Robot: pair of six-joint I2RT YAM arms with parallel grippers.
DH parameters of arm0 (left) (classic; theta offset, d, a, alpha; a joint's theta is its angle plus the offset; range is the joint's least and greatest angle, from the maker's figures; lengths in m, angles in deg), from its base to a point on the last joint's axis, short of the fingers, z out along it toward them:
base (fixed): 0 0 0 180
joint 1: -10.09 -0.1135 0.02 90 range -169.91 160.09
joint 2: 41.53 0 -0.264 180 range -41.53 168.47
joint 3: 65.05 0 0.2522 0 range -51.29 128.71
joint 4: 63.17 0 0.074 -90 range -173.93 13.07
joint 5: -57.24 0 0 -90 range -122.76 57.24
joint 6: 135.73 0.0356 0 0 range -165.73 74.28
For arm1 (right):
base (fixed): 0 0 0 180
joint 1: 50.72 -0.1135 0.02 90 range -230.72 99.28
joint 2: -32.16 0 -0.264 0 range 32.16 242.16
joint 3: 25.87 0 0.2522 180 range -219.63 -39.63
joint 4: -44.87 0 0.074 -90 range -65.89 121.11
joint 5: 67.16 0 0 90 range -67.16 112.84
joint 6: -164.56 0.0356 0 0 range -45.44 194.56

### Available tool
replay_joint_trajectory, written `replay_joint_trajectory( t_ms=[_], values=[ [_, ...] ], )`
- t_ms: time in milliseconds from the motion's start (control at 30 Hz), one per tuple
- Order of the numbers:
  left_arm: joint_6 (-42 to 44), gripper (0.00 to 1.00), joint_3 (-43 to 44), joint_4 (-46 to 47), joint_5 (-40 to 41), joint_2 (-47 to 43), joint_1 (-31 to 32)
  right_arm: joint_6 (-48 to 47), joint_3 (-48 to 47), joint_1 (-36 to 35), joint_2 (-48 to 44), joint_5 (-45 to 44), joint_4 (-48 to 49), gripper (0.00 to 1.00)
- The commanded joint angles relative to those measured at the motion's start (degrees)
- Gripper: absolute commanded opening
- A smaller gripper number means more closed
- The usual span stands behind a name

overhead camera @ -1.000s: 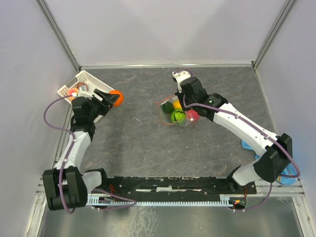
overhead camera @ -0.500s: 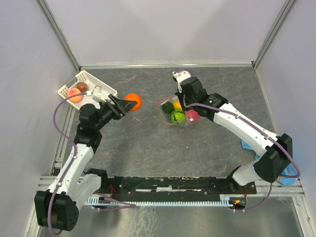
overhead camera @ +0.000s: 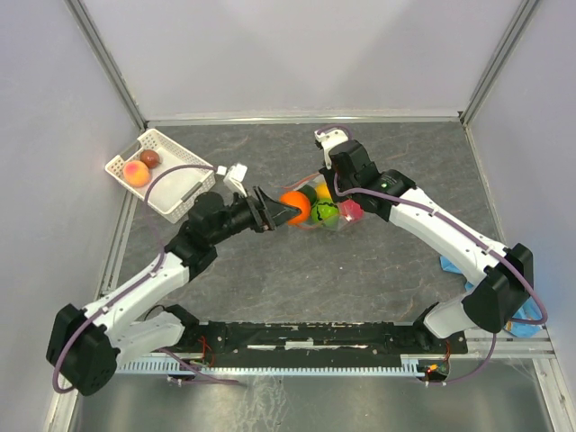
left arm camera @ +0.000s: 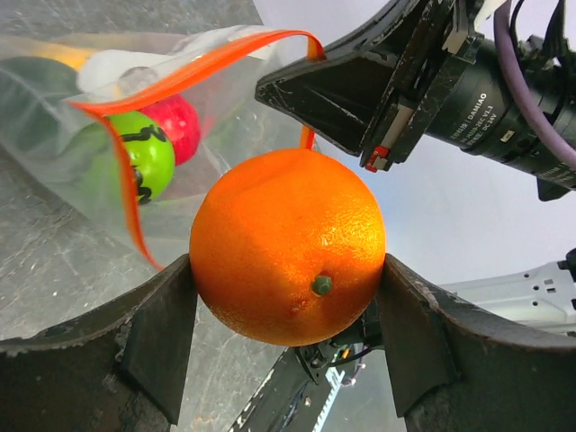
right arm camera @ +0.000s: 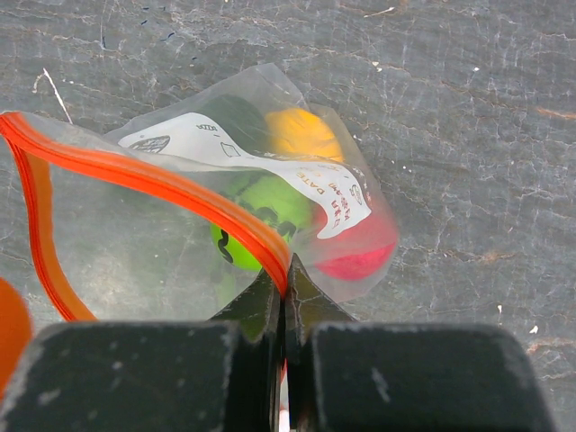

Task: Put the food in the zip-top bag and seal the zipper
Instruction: Place the fake fruit in the zipper food storage bag.

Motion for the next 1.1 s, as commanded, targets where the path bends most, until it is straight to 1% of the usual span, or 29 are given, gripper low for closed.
replay_joint_trajectory(
  t_ms=[0, 133, 400, 600, 767, 933, 1067],
  values=[
    [4.8, 0.52, 5.6, 5.3, 4.9, 3.8, 4.2, 0.5, -0.2, 0.1, -2.9, -0.1, 2.4, 0.02],
    [6.0, 0.52, 7.4, 7.0, 7.6, 7.8, 6.5, 0.4, -0.1, 0.1, -3.4, 0.4, 2.3, 0.02],
    [8.7, 0.51, 10.3, 7.1, 12.7, 14.1, 8.6, 0.7, 0.1, 0.1, -3.9, 2.0, 2.5, 0.02],
    [10.0, 0.52, 12.2, 5.2, 16.6, 17.3, 9.5, 1.0, -0.1, 0.1, -3.9, 3.7, 2.6, 0.02],
    [10.5, 0.56, 14.6, 3.1, 19.4, 20.7, 10.3, 1.4, 0.0, 0.1, -3.9, 5.1, 2.9, 0.02],
    [10.9, 0.58, 16.8, 0.1, 25.9, 23.7, 11.2, 1.6, 0.1, 0.1, -4.1, 5.6, 3.1, 0.02],
    [10.4, 0.59, 18.2, 0.3, 27.1, 26.3, 11.7, 1.8, 0.1, 0.1, -4.3, 6.5, 3.4, 0.02]
  ],
)
